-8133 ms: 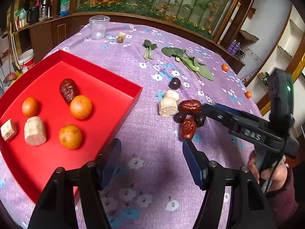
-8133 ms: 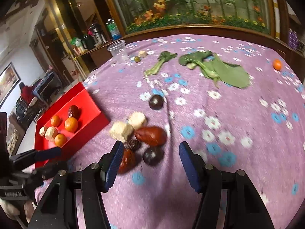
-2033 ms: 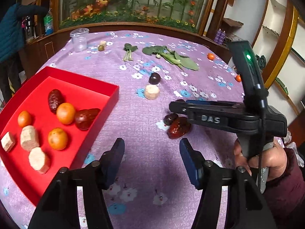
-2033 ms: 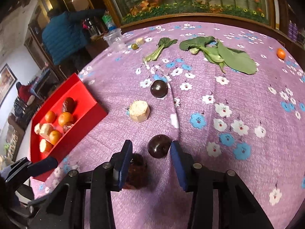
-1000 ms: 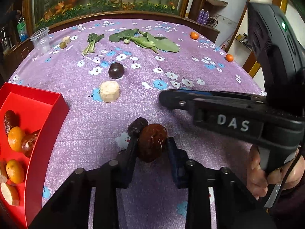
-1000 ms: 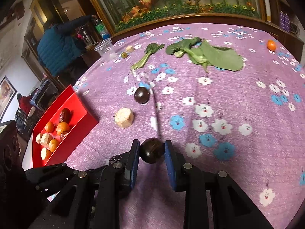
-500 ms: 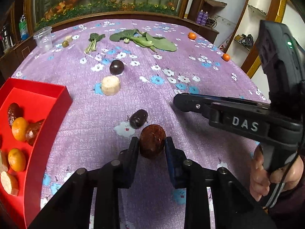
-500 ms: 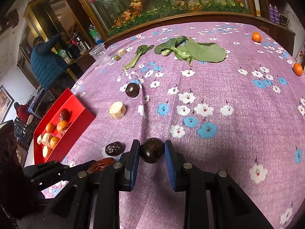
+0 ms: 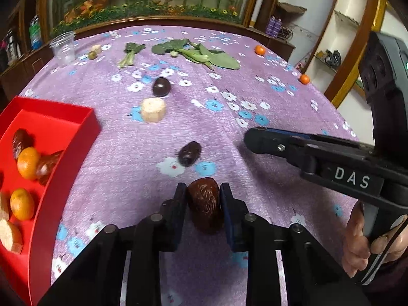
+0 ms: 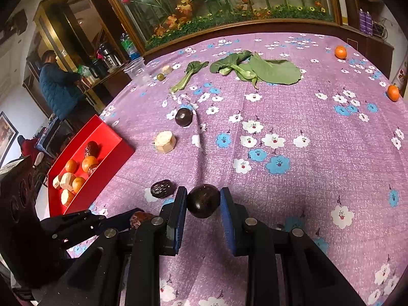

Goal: Organize fruits
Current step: 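Carry the red date and dark plum into the red tray and open both tools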

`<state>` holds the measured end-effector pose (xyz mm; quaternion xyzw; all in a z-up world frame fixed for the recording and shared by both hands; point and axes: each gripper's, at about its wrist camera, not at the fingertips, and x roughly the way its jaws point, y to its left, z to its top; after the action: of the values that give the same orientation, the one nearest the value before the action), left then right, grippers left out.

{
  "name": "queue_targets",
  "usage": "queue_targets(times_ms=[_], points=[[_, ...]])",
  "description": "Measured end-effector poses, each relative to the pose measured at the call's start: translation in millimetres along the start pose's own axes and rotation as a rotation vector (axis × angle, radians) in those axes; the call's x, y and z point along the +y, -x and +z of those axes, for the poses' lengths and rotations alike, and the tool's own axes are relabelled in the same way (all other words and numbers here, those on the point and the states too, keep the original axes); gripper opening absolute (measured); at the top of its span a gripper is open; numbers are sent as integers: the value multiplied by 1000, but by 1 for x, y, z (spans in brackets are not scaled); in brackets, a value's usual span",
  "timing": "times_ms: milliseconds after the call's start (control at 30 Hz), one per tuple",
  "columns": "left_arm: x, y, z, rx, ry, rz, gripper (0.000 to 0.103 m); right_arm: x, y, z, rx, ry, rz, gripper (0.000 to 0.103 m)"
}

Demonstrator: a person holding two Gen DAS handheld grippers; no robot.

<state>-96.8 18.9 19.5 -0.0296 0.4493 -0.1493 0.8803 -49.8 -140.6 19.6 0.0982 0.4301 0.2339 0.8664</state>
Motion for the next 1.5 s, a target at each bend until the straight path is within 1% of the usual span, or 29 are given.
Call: queue_targets(times_ms=[267, 467, 667, 733, 833, 933, 1100, 1200, 1233, 1300, 1433, 1467, 1500], points=[[48, 38, -1, -83, 129, 26, 25, 26, 3, 1, 3, 54, 18, 29], [93, 71, -7, -158, 211, 84, 25, 53, -2, 2, 22, 102, 42, 29], [141, 96, -13, -216, 291, 153, 25, 99, -20, 7, 63, 196, 69, 29], [156, 99, -15, -223, 320, 173, 25, 115, -27, 10, 74, 228, 81, 29], [181, 103, -23, -224, 371, 202, 25, 144, -39, 15, 91, 279, 118, 29], [199, 109, -29, -226, 401, 233, 25, 174, -52, 19, 107, 326, 159, 29], [215, 111, -35, -226, 429, 237, 25, 223, -79, 26, 126, 406, 206, 29], [217, 112, -36, -228, 432, 229, 25, 242, -99, 34, 152, 413, 242, 29], [218, 111, -36, -229, 434, 225, 25, 244, -105, 36, 162, 405, 255, 29], [221, 114, -38, -238, 447, 246, 24, 249, -121, 43, 187, 377, 280, 29], [230, 115, -41, -244, 484, 236, 25, 252, -144, 50, 233, 330, 309, 29], [232, 116, -43, -248, 496, 228, 28, 252, -149, 51, 238, 322, 309, 29], [234, 117, -43, -251, 505, 223, 33, 252, -153, 51, 241, 315, 308, 30]])
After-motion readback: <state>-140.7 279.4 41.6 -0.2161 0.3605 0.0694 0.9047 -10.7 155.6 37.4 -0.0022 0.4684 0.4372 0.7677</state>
